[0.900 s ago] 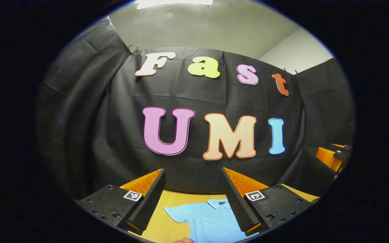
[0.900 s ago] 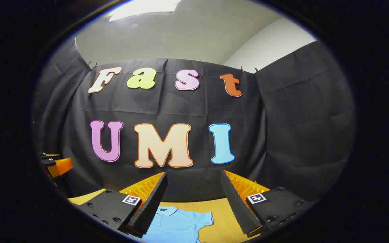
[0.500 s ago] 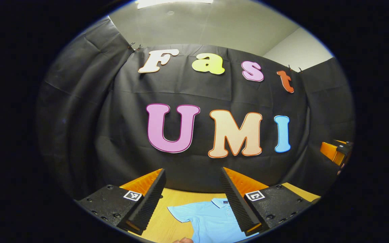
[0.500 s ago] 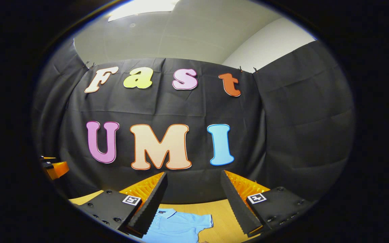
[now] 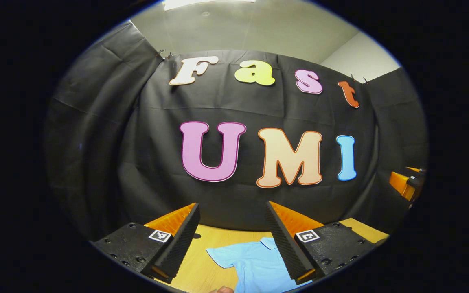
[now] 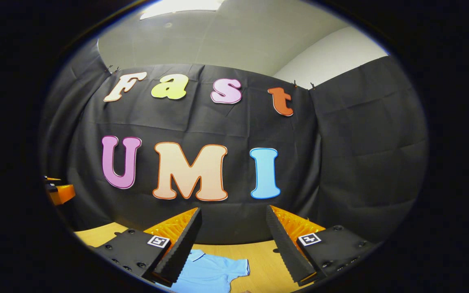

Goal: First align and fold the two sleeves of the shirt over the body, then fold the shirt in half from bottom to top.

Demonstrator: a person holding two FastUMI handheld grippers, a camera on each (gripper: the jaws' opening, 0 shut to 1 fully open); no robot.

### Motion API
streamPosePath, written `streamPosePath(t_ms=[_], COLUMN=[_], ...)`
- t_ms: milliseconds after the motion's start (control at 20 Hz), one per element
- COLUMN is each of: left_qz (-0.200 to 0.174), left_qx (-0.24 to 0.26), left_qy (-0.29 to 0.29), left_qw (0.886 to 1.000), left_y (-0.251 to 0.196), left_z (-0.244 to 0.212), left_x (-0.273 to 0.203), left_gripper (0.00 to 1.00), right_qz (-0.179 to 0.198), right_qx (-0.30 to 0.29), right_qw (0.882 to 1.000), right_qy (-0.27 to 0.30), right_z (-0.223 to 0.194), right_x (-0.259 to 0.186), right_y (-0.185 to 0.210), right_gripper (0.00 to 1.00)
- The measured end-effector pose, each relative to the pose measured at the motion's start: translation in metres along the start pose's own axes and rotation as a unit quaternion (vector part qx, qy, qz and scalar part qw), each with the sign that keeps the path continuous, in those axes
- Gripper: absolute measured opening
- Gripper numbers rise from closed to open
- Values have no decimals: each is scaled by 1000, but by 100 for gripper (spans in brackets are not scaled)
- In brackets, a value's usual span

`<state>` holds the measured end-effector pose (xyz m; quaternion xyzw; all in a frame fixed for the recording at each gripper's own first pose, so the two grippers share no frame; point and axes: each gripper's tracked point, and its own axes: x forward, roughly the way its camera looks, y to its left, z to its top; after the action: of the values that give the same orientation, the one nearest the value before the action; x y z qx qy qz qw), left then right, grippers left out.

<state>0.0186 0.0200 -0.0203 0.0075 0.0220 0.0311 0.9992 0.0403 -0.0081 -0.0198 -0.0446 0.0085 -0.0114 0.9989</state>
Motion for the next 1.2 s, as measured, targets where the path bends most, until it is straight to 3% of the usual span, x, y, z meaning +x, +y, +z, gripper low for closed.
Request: streamPosePath(t_ms=[250,600,750,1050,1200], left_qz=[-3,13,27,38,41], left_qx=[5,27,22,22,18], left_qy=[0,-14,-14,-3,4], left_qw=[1000,999,999,999,999], left_y=[-10,-9,-5,-4,-6], left_z=[-3,6,5,-3,-8], left_x=[7,12,11,12,16], left_gripper=[94,93,94,95,94], right_qz=[0,-11,-17,-10,-12], right_qx=[-26,-63,-70,-64,-60], right_qw=[999,996,993,988,979], right_qy=[20,56,98,139,194], right_z=[-33,-116,-162,-214,-261], right_x=[36,92,105,133,143], right_y=[-7,-27,-33,-34,-40], right_gripper=[98,99,99,98,98])
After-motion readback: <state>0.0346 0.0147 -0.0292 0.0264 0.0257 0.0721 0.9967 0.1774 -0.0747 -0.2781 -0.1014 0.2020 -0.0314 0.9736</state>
